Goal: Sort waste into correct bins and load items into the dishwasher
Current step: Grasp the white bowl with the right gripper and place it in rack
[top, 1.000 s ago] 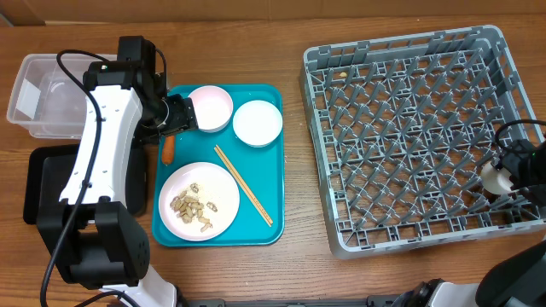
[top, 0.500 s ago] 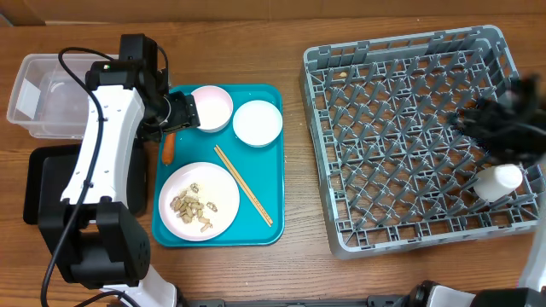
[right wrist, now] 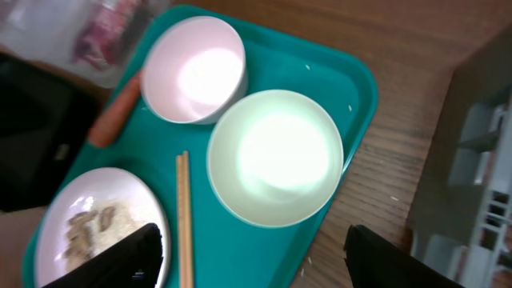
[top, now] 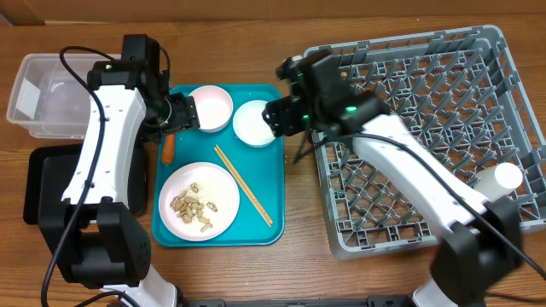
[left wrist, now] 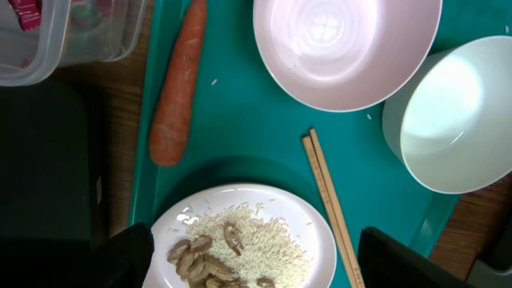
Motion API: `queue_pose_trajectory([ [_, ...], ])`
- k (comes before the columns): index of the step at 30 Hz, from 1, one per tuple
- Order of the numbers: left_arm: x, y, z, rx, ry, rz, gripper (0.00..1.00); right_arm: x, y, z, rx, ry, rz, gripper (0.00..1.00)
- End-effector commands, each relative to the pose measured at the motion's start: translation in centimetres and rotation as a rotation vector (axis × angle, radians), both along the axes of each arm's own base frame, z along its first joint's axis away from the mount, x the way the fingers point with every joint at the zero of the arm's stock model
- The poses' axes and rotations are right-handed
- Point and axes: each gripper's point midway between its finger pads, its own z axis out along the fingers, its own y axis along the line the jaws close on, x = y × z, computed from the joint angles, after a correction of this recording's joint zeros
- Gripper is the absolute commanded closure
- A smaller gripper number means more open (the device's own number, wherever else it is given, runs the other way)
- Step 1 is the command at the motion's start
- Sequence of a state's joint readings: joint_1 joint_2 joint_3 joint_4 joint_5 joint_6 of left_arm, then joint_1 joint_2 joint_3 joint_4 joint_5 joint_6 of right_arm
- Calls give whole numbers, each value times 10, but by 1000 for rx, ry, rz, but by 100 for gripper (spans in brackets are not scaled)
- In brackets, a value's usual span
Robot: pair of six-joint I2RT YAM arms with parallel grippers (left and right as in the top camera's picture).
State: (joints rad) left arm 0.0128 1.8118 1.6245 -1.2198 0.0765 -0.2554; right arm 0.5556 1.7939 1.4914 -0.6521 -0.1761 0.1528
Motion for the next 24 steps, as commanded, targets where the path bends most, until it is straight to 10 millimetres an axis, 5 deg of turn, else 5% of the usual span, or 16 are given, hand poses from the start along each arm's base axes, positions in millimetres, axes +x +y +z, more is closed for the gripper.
queue_pose_trajectory([
  [1,2,-1,15,11,-44,-12,16,18,-4,-40,-61,45,-131,27],
  [5,2,-1,15,10,-45,-12,16,22,-1,-85,-95,111,-146,41],
  [10,2,-1,15,8,-46,-13,16,23,0,-106,-114,139,-145,59],
  [15,2,-1,15,8,-46,-13,16,19,-2,-125,-131,184,-162,59],
  [18,2,-1,15,8,-46,-13,16,19,-2,-129,-136,191,-162,67],
  [20,2,-1,15,8,-46,-13,16,18,-2,-128,-136,192,-163,89],
  [24,2,-1,15,8,-45,-13,16,21,-6,-108,-132,185,-174,96],
])
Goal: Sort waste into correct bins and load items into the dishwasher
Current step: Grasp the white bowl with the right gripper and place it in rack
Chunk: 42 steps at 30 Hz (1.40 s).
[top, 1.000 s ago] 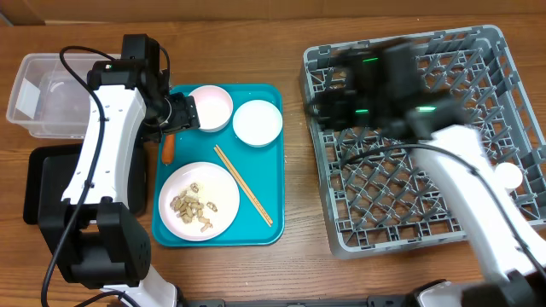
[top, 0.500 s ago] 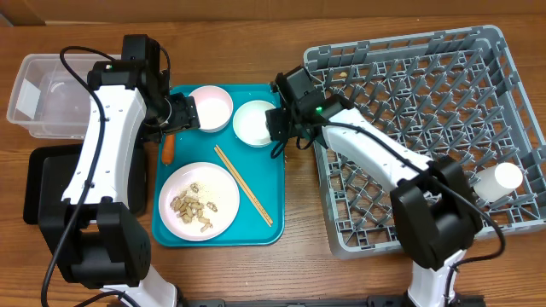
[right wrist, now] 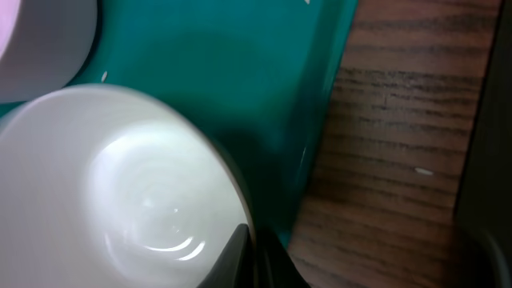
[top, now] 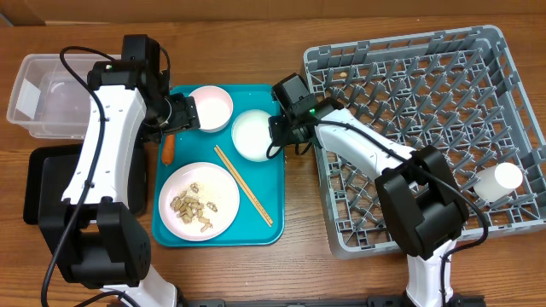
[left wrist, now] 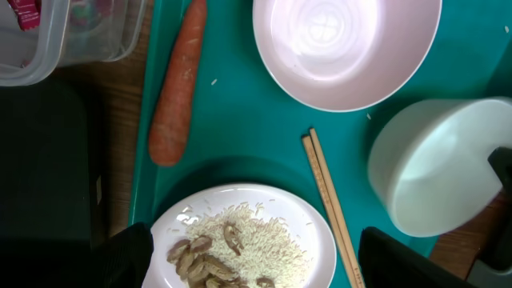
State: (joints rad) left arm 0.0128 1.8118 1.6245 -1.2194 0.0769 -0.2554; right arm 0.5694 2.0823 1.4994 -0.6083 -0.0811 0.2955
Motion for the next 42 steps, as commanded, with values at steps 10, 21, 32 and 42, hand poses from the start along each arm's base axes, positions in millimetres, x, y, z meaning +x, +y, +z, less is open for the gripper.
queue_pose_trajectory([
  [10,3,-1,15,9,-47,-13,16,25,-169,235,-287,-416,-376,96],
  [21,5,-1,16,8,-58,-13,16,-27,-393,280,-971,-569,-1153,96],
  [32,4,-1,15,8,-52,-13,15,-18,-468,178,-1174,-327,-1174,96],
  [42,5,-1,15,8,-55,-13,15,6,-428,106,-1142,-217,-988,96],
])
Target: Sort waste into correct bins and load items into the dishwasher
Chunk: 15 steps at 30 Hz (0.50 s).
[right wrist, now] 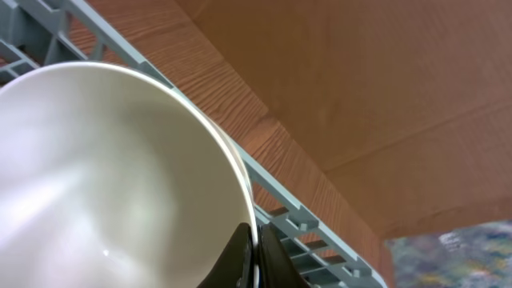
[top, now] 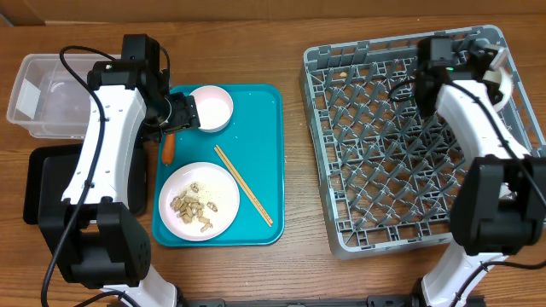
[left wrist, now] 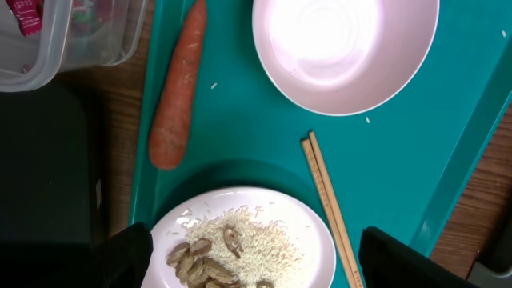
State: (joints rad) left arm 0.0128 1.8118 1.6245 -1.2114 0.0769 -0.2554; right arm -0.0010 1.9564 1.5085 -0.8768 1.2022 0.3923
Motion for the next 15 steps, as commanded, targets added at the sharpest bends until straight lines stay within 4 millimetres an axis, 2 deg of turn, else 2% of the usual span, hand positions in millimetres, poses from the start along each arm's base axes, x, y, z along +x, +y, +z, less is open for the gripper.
queue_pose_trajectory([
  [1,3,-1,15,8,-47,-13,15,2,14,-37,73,75,38,96],
  [10,3,-1,15,8,-49,-13,15,7,53,-43,81,106,123,96],
  [11,3,-1,15,8,-50,-13,15,7,56,-44,89,110,132,93],
  [12,3,-1,15,8,-50,-13,15,7,63,-49,116,128,150,80],
  [13,4,-1,15,8,-51,-13,15,5,67,-53,138,143,158,75],
  [15,4,-1,15,8,-52,-13,15,0,77,-64,207,184,178,74],
])
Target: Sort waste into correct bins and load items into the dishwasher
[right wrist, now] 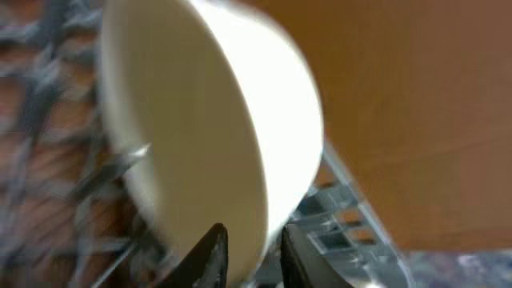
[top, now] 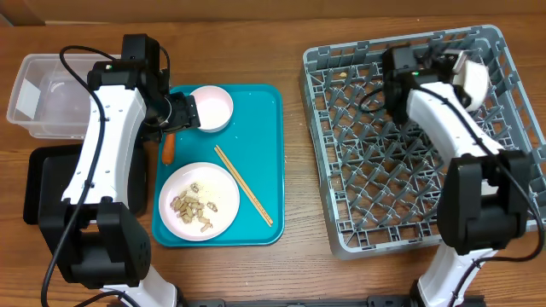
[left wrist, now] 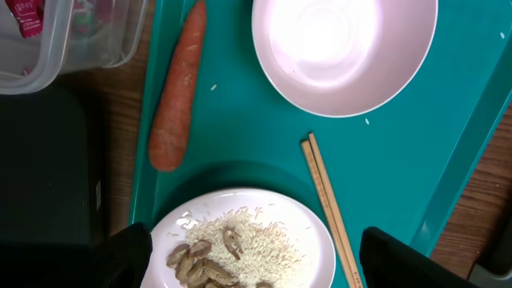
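Note:
A white bowl [top: 472, 78] stands on its edge in the far right of the grey dish rack [top: 426, 179]. In the right wrist view the bowl [right wrist: 216, 120] is blurred. Its rim lies between the parted fingers of my right gripper [right wrist: 250, 240], which is open. The open left gripper [top: 175, 115] hovers over the left side of the teal tray [top: 264, 111], holding nothing. On the tray lie a pink bowl [left wrist: 344, 52], a carrot [left wrist: 174, 96], a pair of chopsticks [left wrist: 328, 208] and a plate of rice and scraps [left wrist: 240, 240].
A clear plastic container [top: 43, 85] with a wrapper inside stands at the far left. In front of it sits a black bin [top: 43, 183]. Bare wooden table [top: 294, 188] runs between the tray and the rack.
The white bowl has gone from the rack's far right corner, held in the shut right gripper, to standing on edge in the rack, a little to the left. The right fingers have parted. The left arm is unchanged.
The right gripper was open above the white bowl on the tray. Then it was shut on the bowl's rim there. Later it held the bowl over the rack's far right corner. Now the bowl stands in the rack. The left gripper stayed open over the tray.

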Motion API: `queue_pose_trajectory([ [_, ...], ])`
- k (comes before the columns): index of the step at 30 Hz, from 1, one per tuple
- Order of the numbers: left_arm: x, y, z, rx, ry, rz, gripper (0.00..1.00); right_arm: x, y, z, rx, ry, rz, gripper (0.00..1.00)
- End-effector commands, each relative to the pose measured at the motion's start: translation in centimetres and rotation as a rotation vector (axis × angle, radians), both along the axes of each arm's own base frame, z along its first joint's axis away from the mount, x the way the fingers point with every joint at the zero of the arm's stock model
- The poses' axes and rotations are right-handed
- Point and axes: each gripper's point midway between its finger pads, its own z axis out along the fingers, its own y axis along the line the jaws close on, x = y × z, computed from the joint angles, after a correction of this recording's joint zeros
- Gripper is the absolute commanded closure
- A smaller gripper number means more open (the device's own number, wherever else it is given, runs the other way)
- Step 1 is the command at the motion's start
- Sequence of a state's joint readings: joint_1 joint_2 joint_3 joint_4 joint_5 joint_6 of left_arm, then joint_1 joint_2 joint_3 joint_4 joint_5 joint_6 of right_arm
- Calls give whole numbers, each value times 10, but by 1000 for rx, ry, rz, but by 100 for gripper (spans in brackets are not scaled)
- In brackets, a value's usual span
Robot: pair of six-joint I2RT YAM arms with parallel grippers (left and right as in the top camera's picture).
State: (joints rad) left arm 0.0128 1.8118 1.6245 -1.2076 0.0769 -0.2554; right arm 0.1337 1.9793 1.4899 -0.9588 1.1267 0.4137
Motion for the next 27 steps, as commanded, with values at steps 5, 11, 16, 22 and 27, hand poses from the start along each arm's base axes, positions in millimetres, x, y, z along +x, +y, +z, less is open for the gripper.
queue_pose_trajectory([
  [5,3,-1,15,8,-48,-13,14,-20,25,-32,203,68,-11,61],
  [11,3,-1,15,8,-50,-13,13,-21,50,27,440,-111,52,46],
  [16,11,-1,17,9,-79,-13,13,-9,180,59,1077,-65,614,42],
  [22,32,-5,1,10,-108,-17,10,-21,240,68,1273,-6,808,39],
  [27,52,-7,-30,0,-95,10,12,-34,277,68,1251,54,903,39],
])
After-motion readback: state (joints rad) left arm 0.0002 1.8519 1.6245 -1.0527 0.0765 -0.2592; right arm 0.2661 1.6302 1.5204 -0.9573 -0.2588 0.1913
